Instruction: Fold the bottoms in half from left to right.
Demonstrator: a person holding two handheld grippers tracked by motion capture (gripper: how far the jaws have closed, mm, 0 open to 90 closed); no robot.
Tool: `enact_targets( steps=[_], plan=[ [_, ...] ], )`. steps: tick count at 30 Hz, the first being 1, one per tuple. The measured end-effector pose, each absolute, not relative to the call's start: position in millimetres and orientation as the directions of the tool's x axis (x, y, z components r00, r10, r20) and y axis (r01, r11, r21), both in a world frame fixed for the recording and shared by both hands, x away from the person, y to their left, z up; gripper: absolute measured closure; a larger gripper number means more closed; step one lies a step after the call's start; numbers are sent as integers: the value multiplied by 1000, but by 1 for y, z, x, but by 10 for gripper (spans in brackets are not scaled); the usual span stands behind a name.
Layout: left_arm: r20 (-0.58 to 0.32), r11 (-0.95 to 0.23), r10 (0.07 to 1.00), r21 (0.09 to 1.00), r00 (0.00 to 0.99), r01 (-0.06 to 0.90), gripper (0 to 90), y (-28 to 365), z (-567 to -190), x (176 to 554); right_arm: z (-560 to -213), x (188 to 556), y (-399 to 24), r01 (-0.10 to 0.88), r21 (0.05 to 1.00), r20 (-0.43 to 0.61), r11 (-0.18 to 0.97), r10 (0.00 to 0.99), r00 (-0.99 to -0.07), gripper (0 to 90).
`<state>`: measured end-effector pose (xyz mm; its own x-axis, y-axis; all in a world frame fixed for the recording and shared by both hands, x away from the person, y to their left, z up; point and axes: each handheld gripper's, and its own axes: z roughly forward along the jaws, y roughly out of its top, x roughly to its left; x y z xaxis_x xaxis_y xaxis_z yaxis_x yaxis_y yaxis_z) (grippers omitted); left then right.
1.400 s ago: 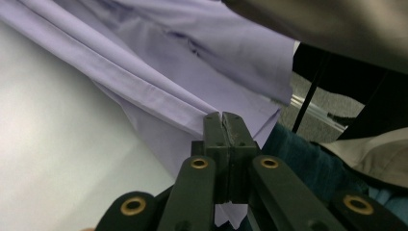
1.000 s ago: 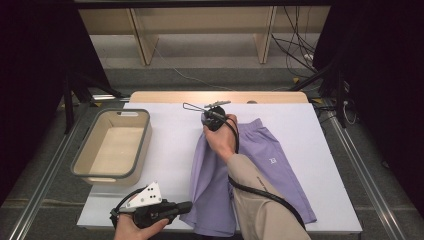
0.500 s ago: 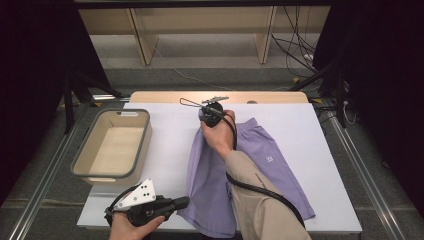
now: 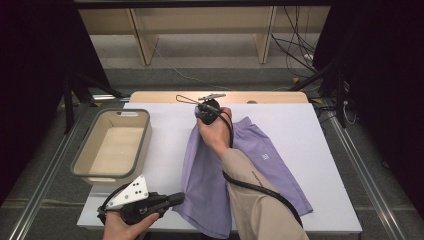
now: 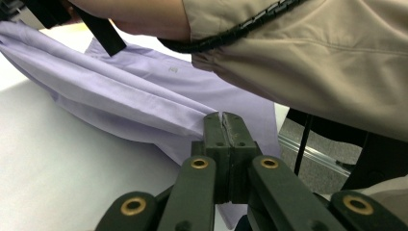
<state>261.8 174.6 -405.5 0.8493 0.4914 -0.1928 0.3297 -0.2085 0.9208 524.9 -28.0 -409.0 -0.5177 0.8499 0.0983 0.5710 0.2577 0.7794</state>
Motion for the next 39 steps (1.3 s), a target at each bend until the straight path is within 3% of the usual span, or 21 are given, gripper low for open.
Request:
enact_targets(
  steps=[39],
  plan=[
    [-145, -174, 492, 950, 859, 260, 892, 171, -388, 264, -394, 528, -13, 562, 798, 143, 218, 837, -528, 883]
  ],
)
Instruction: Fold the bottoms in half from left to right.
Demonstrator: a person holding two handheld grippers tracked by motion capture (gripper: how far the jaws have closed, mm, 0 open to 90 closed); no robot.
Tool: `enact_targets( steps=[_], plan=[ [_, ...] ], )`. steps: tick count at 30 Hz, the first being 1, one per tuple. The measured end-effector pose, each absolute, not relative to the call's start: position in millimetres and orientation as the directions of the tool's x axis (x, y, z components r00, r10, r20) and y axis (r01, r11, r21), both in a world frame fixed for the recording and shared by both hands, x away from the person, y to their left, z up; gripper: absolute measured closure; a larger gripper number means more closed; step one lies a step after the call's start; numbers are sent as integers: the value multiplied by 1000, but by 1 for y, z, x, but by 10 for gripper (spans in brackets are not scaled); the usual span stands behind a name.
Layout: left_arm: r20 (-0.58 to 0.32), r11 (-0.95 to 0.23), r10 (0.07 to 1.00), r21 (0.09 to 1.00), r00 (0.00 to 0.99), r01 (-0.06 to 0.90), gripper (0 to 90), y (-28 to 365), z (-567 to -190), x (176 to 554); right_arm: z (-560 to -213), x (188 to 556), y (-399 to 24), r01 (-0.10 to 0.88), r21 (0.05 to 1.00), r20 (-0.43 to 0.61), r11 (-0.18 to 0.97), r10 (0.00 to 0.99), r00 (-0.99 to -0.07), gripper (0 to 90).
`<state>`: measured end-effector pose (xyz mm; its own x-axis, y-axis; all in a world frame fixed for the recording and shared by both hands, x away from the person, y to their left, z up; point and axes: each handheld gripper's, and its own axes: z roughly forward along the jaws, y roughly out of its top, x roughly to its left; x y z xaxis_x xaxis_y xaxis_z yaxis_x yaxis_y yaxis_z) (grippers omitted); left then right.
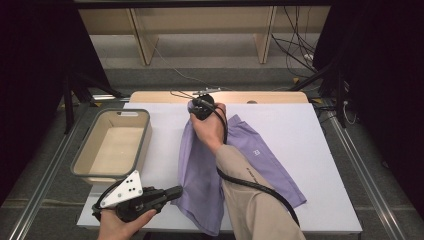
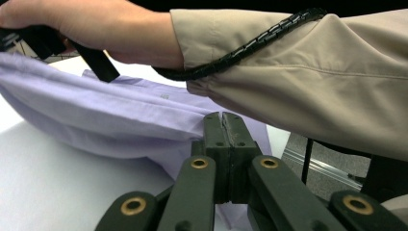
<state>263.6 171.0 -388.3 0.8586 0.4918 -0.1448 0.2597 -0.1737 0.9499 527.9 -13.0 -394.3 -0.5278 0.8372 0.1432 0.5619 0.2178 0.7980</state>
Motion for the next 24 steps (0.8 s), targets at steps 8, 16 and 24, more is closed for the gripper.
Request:
enact_targets(
  steps=[8, 16, 24],
  plan=[
    [-124, -193, 466, 952, 876, 237, 891, 155, -385, 270, -396, 530, -25, 572, 794, 155, 205, 842, -517, 882],
    [-123, -202, 449, 951, 885, 234, 892, 143, -385, 278, -398, 535, -45, 586, 790, 178, 180, 847, -501, 881],
    [-126, -224, 418, 946, 900, 236, 891, 128, -389, 288, -402, 539, -65, 596, 786, 186, 165, 856, -482, 879]
  ],
)
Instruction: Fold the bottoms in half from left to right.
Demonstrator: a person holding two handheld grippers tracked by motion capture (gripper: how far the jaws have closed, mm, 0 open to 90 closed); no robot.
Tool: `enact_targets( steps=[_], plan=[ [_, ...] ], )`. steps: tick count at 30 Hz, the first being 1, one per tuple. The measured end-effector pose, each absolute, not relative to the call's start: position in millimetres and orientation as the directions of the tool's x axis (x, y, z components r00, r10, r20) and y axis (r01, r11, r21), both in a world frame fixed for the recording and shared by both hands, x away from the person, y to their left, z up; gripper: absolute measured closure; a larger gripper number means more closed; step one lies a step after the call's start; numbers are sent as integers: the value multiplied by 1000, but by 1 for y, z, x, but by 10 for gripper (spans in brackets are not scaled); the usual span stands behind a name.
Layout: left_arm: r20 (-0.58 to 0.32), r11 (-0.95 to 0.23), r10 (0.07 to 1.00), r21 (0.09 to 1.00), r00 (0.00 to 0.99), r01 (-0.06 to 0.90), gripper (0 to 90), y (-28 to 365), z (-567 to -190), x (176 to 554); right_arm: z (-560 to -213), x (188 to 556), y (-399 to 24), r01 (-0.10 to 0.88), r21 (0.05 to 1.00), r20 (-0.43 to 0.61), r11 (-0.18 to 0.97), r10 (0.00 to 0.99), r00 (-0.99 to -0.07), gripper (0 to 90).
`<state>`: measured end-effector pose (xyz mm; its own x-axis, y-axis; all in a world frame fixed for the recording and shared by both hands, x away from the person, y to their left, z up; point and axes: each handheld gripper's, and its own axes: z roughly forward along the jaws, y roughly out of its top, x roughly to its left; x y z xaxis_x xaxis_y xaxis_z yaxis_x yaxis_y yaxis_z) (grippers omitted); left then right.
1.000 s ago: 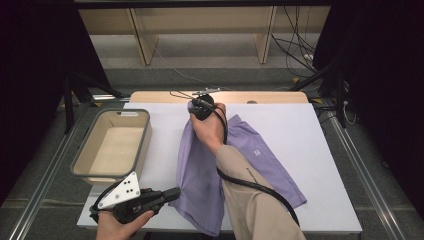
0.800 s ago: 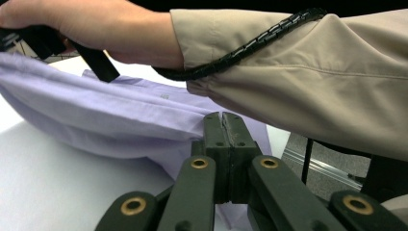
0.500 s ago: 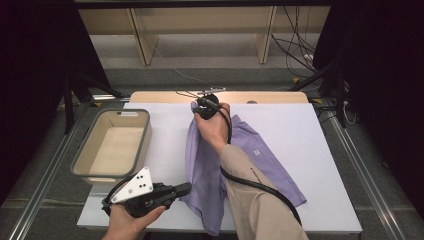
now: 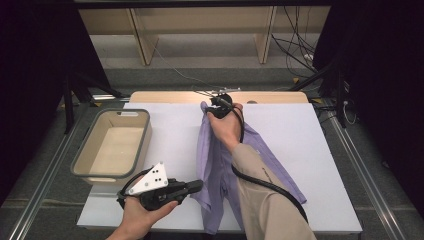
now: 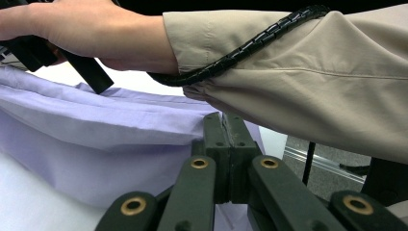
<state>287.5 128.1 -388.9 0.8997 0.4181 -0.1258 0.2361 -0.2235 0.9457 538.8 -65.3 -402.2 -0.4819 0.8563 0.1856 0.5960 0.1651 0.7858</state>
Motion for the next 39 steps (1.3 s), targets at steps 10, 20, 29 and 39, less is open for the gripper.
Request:
enact_targets(
  steps=[10, 20, 29, 39],
  plan=[
    [-112, -260, 379, 940, 919, 221, 891, 103, -392, 299, -409, 542, -90, 606, 781, 192, 151, 865, -464, 875],
    [-109, -288, 360, 932, 927, 221, 891, 79, -396, 311, -419, 545, -115, 628, 769, 225, 117, 870, -438, 872],
    [-93, -323, 355, 921, 930, 216, 891, 61, -403, 319, -426, 547, -127, 637, 762, 217, 115, 882, -419, 868],
    [-99, -346, 360, 909, 928, 231, 891, 51, -412, 327, -432, 550, -138, 641, 758, 202, 120, 891, -406, 866]
  ],
)
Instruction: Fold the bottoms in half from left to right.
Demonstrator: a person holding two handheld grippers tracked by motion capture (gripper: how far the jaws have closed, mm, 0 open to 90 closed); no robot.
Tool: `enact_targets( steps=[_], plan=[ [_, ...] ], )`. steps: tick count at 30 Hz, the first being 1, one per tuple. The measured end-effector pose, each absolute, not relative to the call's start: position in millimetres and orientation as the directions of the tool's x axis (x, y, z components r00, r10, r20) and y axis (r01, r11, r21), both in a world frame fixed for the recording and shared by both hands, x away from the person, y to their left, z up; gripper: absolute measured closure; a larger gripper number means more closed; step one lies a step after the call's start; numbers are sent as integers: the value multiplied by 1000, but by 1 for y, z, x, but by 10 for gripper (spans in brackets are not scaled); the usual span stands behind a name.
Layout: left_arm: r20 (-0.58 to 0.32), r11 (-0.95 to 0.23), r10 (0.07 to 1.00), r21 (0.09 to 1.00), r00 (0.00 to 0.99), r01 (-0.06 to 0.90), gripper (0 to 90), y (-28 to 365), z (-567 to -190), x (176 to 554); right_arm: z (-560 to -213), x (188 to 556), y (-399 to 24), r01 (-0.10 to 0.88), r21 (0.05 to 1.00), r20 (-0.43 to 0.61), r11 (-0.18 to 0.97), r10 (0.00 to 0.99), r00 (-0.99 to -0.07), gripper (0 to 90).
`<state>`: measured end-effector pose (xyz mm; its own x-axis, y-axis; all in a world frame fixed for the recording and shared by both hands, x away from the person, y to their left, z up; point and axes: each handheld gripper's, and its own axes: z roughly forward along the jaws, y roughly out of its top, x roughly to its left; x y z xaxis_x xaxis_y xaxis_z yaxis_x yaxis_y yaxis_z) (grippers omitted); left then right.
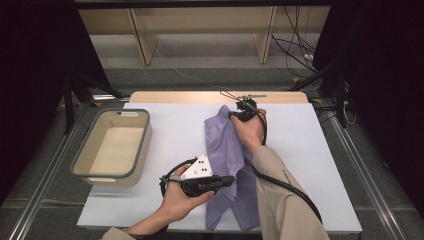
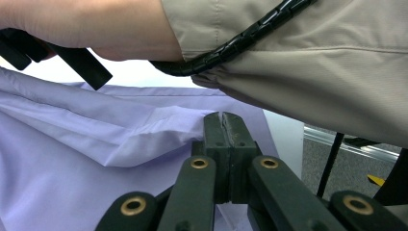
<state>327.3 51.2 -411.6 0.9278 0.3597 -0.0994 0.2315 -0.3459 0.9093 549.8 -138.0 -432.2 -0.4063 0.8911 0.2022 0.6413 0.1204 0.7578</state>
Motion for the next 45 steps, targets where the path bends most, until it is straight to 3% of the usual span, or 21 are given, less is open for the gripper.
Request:
enact_targets(
  steps=[23, 27, 36, 45],
  plan=[
    [-119, -419, 352, 867, 928, 270, 891, 27, -438, 338, -448, 551, -152, 646, 742, 123, 178, 912, -392, 825],
    [-122, -430, 353, 859, 928, 277, 891, 26, -443, 338, -454, 548, -152, 642, 728, 57, 239, 913, -404, 752],
    [-129, -447, 353, 847, 927, 288, 890, 21, -451, 337, -451, 536, -159, 648, 723, 9, 240, 935, -356, 454],
    [-126, -455, 353, 842, 927, 288, 891, 19, -455, 336, -442, 509, -176, 622, 754, 53, 211, 925, -377, 382]
  ],
)
